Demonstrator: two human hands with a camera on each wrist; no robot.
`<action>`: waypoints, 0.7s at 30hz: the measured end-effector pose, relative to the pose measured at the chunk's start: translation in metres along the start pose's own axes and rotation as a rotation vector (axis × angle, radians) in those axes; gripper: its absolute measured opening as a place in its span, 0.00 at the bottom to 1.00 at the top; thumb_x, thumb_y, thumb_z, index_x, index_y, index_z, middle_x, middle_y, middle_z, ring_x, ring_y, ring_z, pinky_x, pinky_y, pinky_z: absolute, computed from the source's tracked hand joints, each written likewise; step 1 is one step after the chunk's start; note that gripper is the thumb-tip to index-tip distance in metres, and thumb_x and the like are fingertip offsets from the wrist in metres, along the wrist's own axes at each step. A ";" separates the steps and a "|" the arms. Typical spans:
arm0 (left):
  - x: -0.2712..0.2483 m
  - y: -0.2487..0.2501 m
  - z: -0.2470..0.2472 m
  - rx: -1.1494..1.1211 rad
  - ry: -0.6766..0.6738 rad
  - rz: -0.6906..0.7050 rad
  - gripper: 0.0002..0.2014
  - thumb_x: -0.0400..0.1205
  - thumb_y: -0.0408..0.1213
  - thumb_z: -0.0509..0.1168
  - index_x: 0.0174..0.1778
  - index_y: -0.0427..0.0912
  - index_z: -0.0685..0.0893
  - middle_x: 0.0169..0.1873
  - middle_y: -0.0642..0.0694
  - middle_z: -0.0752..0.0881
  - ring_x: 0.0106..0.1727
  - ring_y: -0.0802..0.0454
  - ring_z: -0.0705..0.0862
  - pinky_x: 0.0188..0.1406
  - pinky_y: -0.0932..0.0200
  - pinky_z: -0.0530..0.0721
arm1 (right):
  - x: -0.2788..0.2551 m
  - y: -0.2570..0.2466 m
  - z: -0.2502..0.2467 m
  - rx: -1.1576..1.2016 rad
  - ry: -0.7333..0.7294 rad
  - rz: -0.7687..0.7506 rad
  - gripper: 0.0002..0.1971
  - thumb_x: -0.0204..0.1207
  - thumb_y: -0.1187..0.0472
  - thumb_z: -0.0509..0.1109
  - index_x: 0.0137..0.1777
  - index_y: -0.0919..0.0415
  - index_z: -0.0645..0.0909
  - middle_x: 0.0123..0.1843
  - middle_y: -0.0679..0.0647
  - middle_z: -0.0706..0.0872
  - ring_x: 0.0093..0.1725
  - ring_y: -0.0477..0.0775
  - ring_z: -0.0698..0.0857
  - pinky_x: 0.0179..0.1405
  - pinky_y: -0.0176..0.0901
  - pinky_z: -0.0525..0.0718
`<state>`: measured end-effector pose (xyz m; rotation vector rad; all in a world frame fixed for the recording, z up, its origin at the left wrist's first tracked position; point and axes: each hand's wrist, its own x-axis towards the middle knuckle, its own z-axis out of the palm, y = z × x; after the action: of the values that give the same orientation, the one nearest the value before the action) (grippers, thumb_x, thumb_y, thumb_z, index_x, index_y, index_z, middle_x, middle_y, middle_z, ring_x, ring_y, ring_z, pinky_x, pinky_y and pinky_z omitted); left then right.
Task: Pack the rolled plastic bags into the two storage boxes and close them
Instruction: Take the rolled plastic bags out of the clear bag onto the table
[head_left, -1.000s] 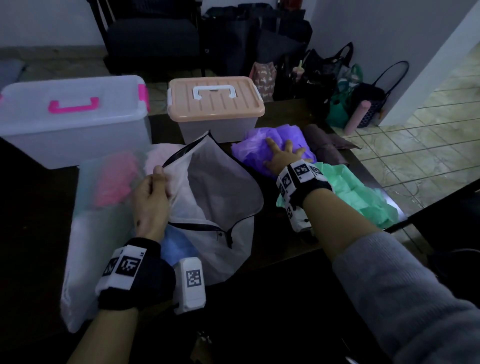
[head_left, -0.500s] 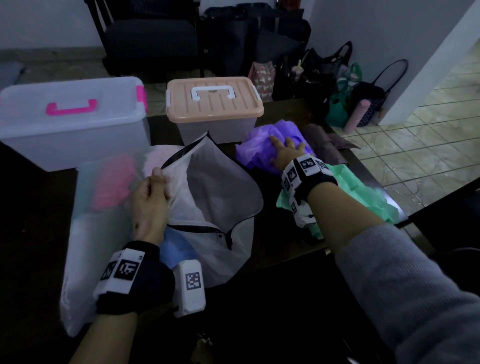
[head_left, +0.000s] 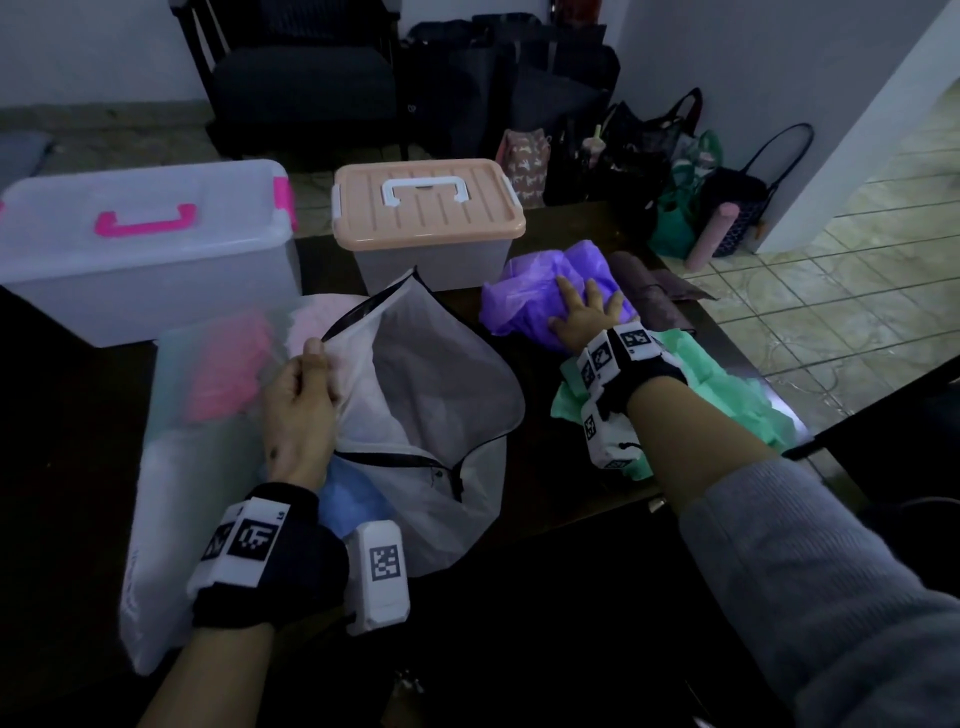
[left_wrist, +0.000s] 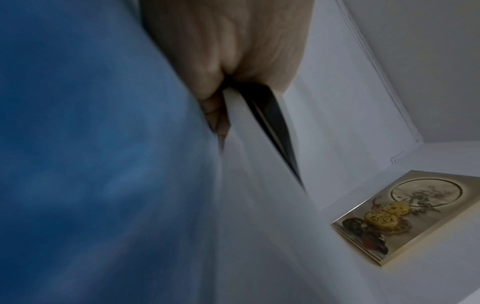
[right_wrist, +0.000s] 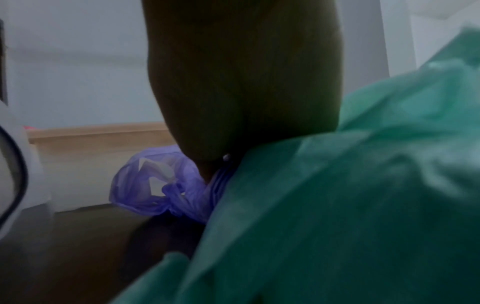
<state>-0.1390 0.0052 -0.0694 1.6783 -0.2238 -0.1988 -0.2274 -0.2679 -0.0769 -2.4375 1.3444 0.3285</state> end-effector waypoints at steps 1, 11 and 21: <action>-0.001 0.001 0.000 0.000 0.001 -0.001 0.18 0.87 0.45 0.53 0.32 0.48 0.75 0.28 0.51 0.74 0.29 0.61 0.71 0.24 0.81 0.69 | -0.001 0.000 0.000 0.007 0.006 -0.002 0.33 0.84 0.45 0.54 0.82 0.40 0.40 0.85 0.54 0.39 0.82 0.70 0.38 0.76 0.74 0.42; -0.002 0.016 -0.008 0.080 -0.048 -0.146 0.22 0.86 0.56 0.46 0.53 0.45 0.80 0.46 0.51 0.82 0.55 0.49 0.80 0.61 0.54 0.75 | -0.027 0.010 -0.002 -0.022 0.055 -0.057 0.31 0.82 0.42 0.55 0.82 0.38 0.46 0.85 0.54 0.43 0.83 0.66 0.40 0.76 0.72 0.43; 0.014 0.005 -0.047 0.762 0.139 -0.457 0.32 0.82 0.42 0.53 0.81 0.35 0.54 0.80 0.34 0.52 0.79 0.30 0.50 0.76 0.35 0.50 | -0.055 0.021 0.017 -0.112 -0.031 -0.048 0.32 0.81 0.36 0.51 0.80 0.33 0.41 0.85 0.52 0.39 0.83 0.65 0.37 0.76 0.73 0.42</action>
<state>-0.1137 0.0463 -0.0585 2.4801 0.2292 -0.3657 -0.2748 -0.2290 -0.0767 -2.5409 1.2847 0.4387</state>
